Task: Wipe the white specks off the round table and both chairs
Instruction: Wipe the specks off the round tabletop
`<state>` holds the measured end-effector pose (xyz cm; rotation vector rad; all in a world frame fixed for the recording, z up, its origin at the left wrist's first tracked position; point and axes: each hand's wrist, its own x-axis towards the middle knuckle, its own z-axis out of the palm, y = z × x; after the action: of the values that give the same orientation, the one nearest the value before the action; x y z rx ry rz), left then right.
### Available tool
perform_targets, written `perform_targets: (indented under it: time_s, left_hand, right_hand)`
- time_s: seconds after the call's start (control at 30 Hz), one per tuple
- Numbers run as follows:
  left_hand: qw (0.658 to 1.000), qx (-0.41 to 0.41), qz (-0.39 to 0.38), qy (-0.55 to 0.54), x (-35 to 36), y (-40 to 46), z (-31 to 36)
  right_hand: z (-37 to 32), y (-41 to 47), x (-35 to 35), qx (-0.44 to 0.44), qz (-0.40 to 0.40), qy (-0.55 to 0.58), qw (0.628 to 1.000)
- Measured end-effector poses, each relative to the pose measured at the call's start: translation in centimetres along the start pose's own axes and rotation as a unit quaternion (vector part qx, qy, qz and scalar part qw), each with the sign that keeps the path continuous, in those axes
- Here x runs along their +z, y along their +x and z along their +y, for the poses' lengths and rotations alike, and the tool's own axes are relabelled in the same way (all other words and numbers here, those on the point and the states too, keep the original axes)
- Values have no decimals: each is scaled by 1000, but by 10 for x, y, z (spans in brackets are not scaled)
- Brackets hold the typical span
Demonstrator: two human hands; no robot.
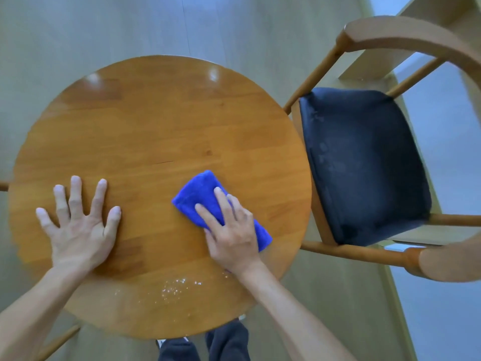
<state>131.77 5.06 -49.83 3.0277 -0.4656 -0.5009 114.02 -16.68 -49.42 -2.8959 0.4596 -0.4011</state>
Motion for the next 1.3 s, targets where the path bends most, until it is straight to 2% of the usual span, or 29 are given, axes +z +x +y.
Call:
perform_targets:
  time_s: [0.07, 0.13, 0.17, 0.23, 0.3, 0.33, 0.43, 0.5, 0.57, 0.63, 0.7, 0.77, 0.8, 0.9, 0.97, 1.03, 1.1, 1.17, 1.3]
  left_hand:
    - [1000, 0, 4, -1, -1, -1, 1]
    - [1000, -1, 10, 6, -1, -1, 2]
    - [1000, -3, 10, 10, -1, -2, 3]
    - [1000, -1, 13, 12, -1, -3, 4]
    - [1000, 6, 11, 11, -1, -2, 5]
    - [1000, 8, 11, 9, -1, -2, 4]
    - [1000, 7, 13, 8, -1, 0, -1]
    - [1000, 7, 14, 9, -1, -1, -2]
    - [1000, 14, 9, 7, -2, -2, -1]
    - [1000, 18, 9, 5, -2, -2, -1]
    - [1000, 18, 17, 6, -2, -3, -1]
    - [1000, 20, 20, 5, -1, -3, -1]
    - [1000, 22, 18, 3, -1, -3, -1]
    - [1000, 26, 1, 5, -4, -3, -1]
    - [999, 21, -26, -2, -10, -3, -2]
    - [998, 12, -51, -21, -21, -1, -1]
    - [996, 1, -72, -45, -33, 0, 3]
    - [996, 2, -58, -75, -39, -3, 12]
    - [990, 70, 4, -123, -40, -25, 57]
  right_hand:
    - [62, -12, -19, 120, 4, -65, 991]
    - [96, -14, -31, 263, 18, -101, 959]
    - [97, -12, -31, 313, 25, -102, 944]
    - [68, -2, -20, 357, 45, -105, 927]
    - [5, 10, -2, 333, 63, -90, 937]
    - [-34, 15, 9, 290, 63, -62, 953]
    - [-128, 11, 25, 83, -5, 37, 996]
    - [-113, 5, 23, -20, -16, 73, 997]
    - [-51, -1, 11, -66, -19, 54, 996]
    - [23, -4, -4, 3, -20, -21, 1000]
    - [71, 2, -17, 177, -17, -74, 981]
    - [68, 12, -15, 328, 3, -69, 942]
    - [51, 19, -10, 361, 12, -66, 930]
    - [-40, 34, 9, 343, 10, -34, 939]
    - [-107, 36, 18, 293, -38, 29, 955]
    - [-144, 37, 18, 254, -70, 84, 961]
    - [-130, 35, 7, 207, -109, 149, 961]
    - [-83, 26, -13, 166, -144, 190, 957]
    - [36, 12, -24, 206, -135, 52, 968]
